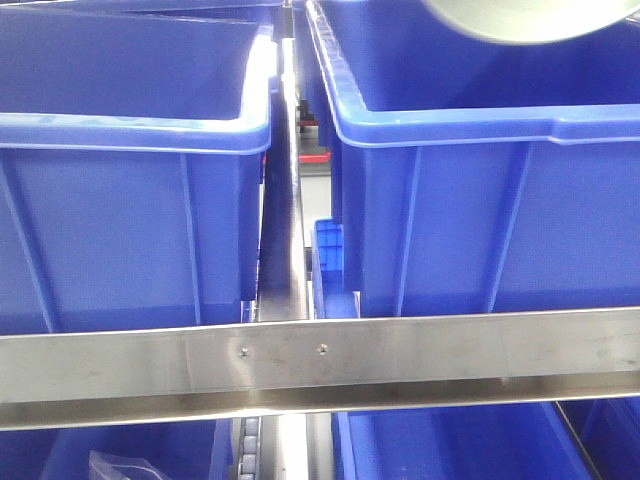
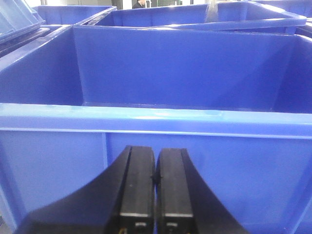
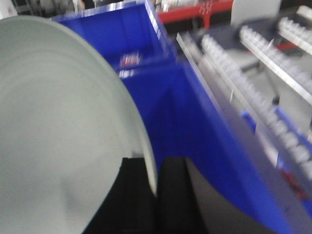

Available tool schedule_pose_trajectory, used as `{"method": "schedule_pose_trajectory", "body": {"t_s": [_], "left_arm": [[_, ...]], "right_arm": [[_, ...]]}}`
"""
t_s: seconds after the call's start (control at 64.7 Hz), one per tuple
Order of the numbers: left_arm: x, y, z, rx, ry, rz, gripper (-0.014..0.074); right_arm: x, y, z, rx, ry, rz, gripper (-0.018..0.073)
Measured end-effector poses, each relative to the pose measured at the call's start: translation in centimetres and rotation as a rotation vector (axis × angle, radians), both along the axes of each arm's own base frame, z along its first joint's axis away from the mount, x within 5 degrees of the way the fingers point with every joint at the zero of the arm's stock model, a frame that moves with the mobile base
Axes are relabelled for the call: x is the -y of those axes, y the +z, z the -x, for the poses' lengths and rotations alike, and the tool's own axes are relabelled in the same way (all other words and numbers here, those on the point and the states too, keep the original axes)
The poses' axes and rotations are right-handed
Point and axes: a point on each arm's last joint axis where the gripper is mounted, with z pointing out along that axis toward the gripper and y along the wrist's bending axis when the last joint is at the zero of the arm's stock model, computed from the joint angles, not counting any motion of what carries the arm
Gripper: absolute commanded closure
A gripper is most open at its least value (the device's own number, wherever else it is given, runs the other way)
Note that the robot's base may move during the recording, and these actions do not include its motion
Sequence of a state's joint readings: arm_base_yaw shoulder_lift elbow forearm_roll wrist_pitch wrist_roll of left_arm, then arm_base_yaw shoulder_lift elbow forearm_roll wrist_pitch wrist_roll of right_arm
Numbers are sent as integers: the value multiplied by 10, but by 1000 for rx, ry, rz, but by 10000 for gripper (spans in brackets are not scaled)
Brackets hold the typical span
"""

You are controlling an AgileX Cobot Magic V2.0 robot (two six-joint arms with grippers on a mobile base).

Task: Place green plate on second shelf with right arm
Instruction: 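Open the right gripper to release the plate and withdraw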

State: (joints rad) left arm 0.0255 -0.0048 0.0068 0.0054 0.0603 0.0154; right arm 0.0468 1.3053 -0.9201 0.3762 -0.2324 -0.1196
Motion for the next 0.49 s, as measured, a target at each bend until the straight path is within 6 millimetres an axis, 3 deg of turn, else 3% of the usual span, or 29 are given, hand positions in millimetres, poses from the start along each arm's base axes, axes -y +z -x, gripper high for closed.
{"method": "schedule_pose_trajectory", "body": {"t_s": [0.108,0.294,0.494], "left_arm": [[0,0,0,0,0,0,466],[0,0,0,0,0,0,466],[0,0,0,0,0,0,466]], "right_arm": [[-3,-8,-15,-74,23,-4,433],[-5,-13,-26,-125,26,-84,-8],[-5,-16,-29,-141,19,-127,-1]]}}
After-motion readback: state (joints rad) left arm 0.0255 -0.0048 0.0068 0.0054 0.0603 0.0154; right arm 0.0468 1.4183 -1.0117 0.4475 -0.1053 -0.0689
